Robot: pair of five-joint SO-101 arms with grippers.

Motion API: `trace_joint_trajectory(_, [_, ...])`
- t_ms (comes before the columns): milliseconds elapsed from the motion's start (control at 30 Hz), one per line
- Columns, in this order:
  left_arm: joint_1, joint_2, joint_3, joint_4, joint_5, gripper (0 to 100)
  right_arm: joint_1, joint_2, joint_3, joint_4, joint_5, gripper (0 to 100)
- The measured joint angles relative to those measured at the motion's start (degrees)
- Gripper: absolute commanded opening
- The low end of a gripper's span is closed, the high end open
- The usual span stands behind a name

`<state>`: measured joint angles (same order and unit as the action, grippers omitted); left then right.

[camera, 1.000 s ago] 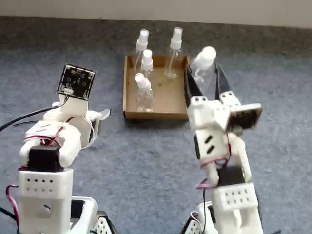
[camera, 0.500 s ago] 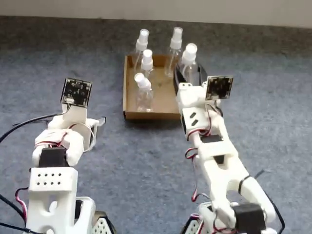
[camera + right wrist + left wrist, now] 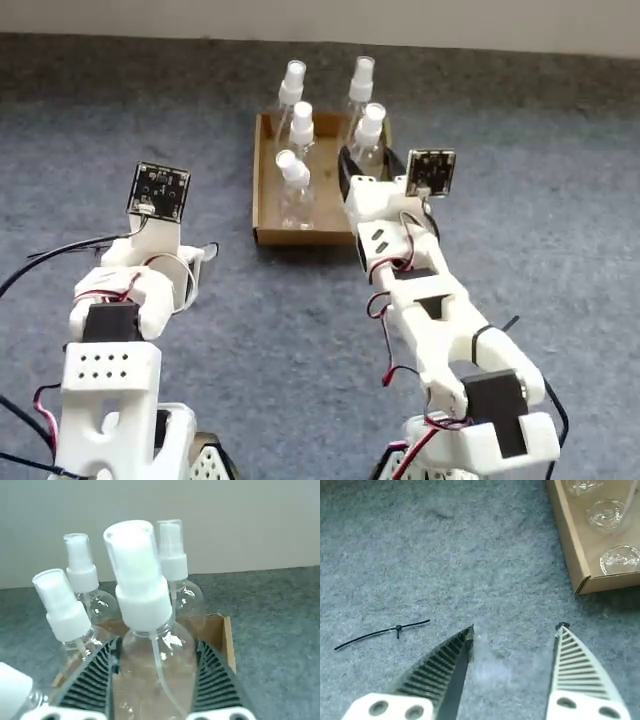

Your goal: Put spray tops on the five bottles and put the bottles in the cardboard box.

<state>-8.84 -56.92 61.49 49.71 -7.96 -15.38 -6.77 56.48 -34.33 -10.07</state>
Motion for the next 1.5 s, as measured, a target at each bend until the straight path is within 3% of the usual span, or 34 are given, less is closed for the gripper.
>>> trace_joint_trajectory(133, [2.55,0.0,1.23,0.0,0.0,24,0.09,3.96,-0.09,-6.59,5.54,0.4])
trace_joint_trajectory(500, [3.69,0.0,1.58,0.0,0.0,24,0.09,11.87,-0.09,-14.95,5.71,0.4])
trace_joint_trajectory(900, [3.69,0.0,1.58,0.0,0.0,24,0.0,13.36,-0.09,-15.82,5.71,0.8])
trace_joint_trajectory(1167, [3.69,0.0,1.58,0.0,0.0,24,0.0,13.36,-0.09,-15.82,5.71,18.7])
trace_joint_trajectory(1500, [3.96,0.0,1.58,0.0,0.0,24,-0.53,13.36,-0.18,-15.74,5.71,20.2])
